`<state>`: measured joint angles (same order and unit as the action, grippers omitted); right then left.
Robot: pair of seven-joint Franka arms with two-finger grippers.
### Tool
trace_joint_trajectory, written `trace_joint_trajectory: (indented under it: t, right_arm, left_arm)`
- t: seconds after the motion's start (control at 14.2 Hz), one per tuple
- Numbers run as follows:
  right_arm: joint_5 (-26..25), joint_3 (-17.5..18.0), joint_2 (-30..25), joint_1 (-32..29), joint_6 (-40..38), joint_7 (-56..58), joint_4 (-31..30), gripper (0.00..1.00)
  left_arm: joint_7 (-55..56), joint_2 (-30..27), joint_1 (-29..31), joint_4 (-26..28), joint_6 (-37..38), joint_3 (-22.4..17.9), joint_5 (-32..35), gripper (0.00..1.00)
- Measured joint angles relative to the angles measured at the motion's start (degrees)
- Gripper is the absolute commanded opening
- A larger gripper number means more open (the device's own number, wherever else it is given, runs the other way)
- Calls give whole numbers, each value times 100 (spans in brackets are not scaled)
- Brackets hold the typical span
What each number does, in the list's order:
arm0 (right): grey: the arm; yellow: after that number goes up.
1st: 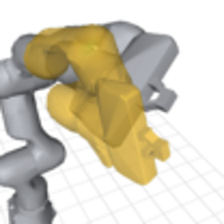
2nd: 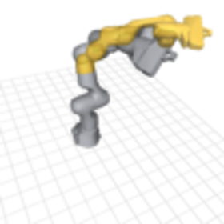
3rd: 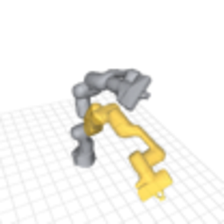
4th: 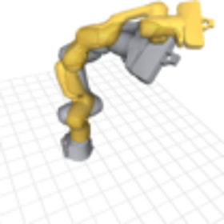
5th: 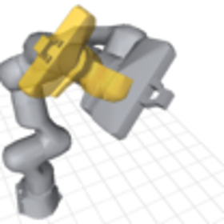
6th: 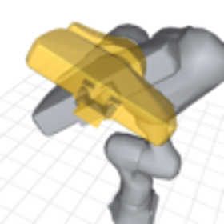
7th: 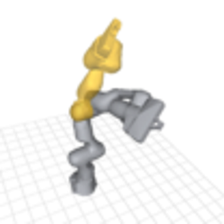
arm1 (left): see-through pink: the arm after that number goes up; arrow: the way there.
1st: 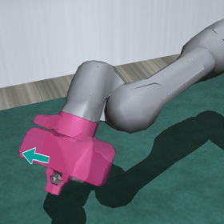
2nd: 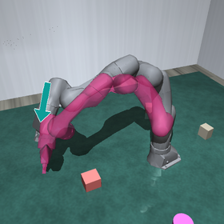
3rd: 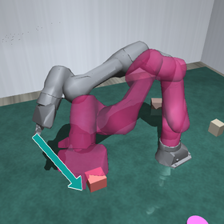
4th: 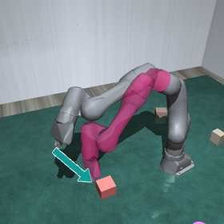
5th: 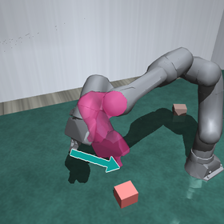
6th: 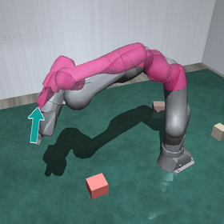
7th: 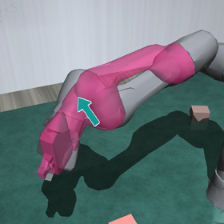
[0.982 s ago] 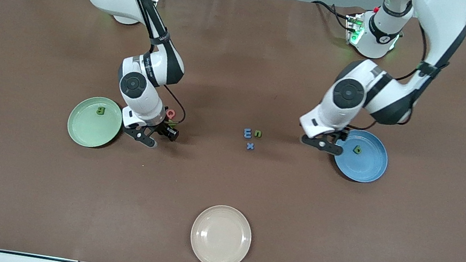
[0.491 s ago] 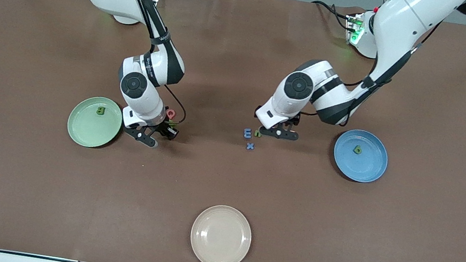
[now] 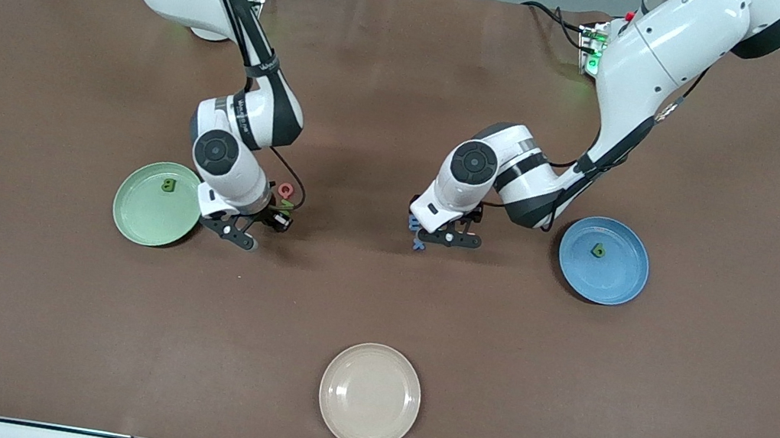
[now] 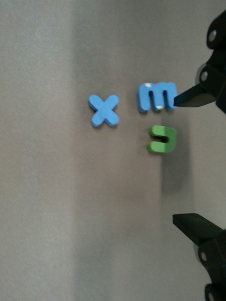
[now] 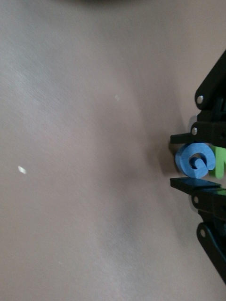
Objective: Sort upper and lower case letters into plates
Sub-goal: 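Drop O on the green plate, grasp green Z while the left gripper grasps u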
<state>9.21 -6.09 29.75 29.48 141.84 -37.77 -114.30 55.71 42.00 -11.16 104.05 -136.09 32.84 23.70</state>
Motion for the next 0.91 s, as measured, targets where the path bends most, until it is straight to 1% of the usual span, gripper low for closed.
trace_joint_trajectory:
  t: [0.21,0.35,0.49,0.63,0.77,0.84,0.91]
  right_arm:
    - [-5,-96,-323,-705,-633,1277,84,1]
    - [-16,-145,-538,-1202,-814,2088,-47,1]
    - [-53,-153,-688,-1523,-744,2504,-398,2]
    - [-117,-151,-753,-1597,-452,2570,-828,2]
    - [-142,-151,-756,-1626,-234,2570,-1093,2]
    - [-145,-151,-756,-1643,-127,2570,-1183,3]
    - [-146,-151,-756,-1655,-21,2570,-1259,6]
  left_arm:
    - [12,42,-108,-12,-79,-84,64,79]
    - [22,69,-107,-12,-85,-91,204,71]
    - [22,102,-105,-11,-92,-96,238,68]
    - [22,112,-104,-13,-96,-96,248,66]
    - [22,112,-104,-14,-96,-96,251,57]
    - [22,112,-104,-14,-96,-97,251,54]
    - [22,108,-100,-16,-90,-97,257,53]
